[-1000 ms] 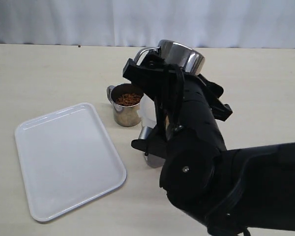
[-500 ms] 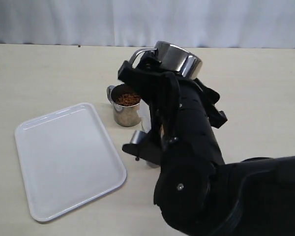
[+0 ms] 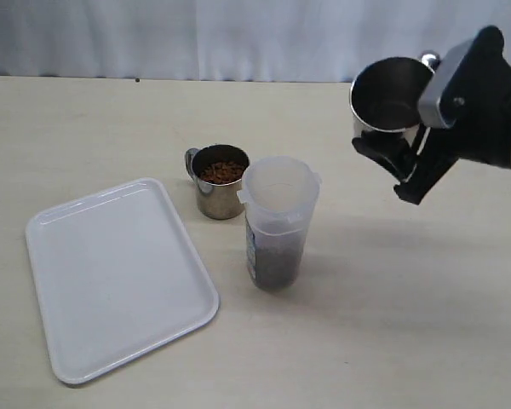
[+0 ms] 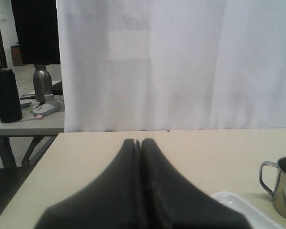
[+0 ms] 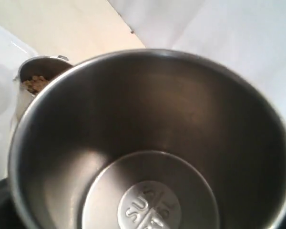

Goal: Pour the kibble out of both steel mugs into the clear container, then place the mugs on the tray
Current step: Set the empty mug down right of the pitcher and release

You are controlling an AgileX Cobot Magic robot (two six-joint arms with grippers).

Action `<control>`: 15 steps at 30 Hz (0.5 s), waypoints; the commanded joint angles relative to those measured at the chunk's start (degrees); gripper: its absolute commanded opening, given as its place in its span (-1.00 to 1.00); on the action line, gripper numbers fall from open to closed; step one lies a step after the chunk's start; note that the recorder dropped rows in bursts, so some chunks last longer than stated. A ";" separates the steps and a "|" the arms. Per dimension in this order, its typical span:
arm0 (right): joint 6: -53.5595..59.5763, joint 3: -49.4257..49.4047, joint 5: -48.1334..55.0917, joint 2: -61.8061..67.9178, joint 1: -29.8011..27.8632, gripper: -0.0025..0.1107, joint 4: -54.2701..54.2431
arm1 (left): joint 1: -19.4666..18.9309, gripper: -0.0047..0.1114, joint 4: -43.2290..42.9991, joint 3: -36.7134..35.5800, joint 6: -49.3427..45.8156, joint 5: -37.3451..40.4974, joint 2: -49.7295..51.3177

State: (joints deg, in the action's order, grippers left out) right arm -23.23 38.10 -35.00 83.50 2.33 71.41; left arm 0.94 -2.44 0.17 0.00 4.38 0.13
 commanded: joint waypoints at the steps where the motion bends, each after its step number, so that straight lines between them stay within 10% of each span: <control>1: 1.71 -2.11 -16.93 16.56 -4.86 -0.87 -0.28 | 0.41 -0.92 0.13 -0.17 0.00 -0.47 -0.13; 8: 21.01 -1.45 -26.53 35.03 -4.86 -0.79 -11.33 | 0.41 -0.92 0.13 -0.17 0.00 -0.42 -0.13; 15: 20.90 -0.05 -26.63 38.08 -4.86 0.23 -12.06 | 0.41 -0.92 0.13 -0.17 0.00 -0.42 -0.13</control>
State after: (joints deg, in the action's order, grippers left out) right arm -2.84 37.78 -59.61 121.74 -2.02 60.18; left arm 0.94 -2.44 0.17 0.00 4.38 0.13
